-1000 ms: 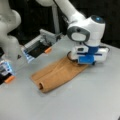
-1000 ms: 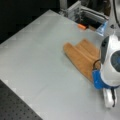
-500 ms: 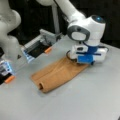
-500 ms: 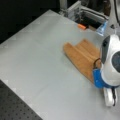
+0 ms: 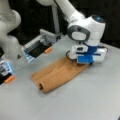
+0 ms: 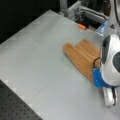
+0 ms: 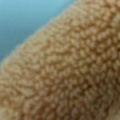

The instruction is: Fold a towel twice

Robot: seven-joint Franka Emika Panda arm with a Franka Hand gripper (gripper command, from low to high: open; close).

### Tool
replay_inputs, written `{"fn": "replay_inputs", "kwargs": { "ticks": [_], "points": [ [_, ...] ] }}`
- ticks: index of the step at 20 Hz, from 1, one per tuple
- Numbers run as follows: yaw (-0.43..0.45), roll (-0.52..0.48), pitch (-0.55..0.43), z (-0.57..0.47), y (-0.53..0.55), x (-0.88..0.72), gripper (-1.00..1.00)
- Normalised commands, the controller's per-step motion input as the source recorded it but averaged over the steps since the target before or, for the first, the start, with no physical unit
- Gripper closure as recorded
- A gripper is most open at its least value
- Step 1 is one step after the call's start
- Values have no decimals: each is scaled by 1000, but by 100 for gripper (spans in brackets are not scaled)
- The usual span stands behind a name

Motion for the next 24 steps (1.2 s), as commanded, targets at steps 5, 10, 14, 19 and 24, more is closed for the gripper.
{"fn": "replay_inputs", "kwargs": {
  "ticks": [5, 10, 14, 19, 24],
  "points": [
    [-25, -241, -129, -174, -102, -62, 100],
    [-26, -224, -124, -130, -54, -67, 100],
    [24, -208, -33, 30, -19, -130, 100],
    [156, -132, 116, 341, -72, -256, 100],
    [320, 62, 243, 484, -265, -257, 100]
  ]
}}
